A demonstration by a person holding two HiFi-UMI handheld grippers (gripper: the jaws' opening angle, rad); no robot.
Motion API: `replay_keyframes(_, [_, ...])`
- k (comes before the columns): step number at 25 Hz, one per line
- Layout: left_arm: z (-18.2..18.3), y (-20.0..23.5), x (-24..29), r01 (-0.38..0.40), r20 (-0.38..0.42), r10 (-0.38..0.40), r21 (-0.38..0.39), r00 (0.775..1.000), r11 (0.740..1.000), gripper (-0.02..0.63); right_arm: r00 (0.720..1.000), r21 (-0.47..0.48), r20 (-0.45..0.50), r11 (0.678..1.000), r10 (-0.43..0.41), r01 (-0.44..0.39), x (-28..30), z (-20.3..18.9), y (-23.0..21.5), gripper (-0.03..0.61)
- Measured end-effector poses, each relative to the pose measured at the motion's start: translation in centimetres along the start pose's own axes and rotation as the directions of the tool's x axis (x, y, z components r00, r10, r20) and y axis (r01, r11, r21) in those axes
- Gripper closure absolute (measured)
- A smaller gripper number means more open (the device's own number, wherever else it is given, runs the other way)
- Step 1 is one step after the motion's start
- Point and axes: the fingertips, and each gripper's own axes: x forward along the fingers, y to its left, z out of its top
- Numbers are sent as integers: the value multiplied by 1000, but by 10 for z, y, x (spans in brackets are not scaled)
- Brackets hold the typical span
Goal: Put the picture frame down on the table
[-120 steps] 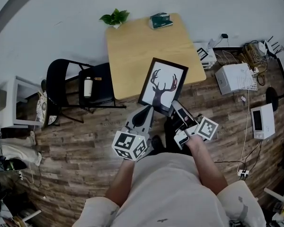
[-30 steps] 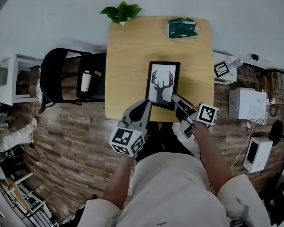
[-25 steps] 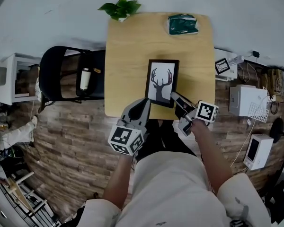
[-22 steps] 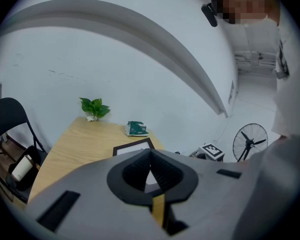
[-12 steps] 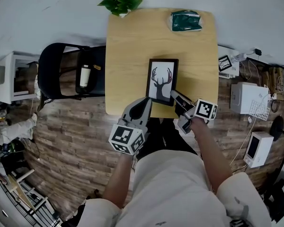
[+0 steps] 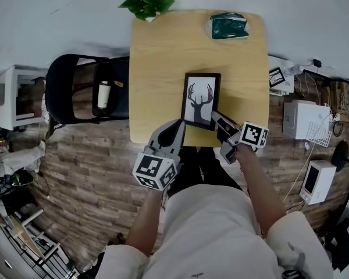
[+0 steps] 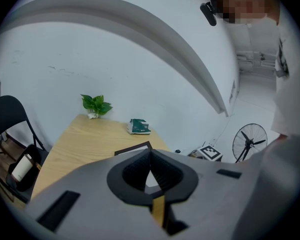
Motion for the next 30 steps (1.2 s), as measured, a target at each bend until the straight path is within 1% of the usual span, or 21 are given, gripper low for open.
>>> replay_keyframes(8, [-1, 3, 3, 17, -16, -17, 2, 1000, 1000, 607, 999, -13, -7, 999, -52, 52, -1, -1, -13, 514])
replay_keyframes(20, [-3, 0, 7, 57, -39, -56, 17, 998, 998, 607, 991, -100, -21, 986, -135, 133, -2, 0, -26, 512])
replay_keyframes(30, [-10, 0, 9, 94, -68, -93, 23, 993, 995, 607, 981, -145, -17, 971, -194, 190, -1, 3, -36, 508])
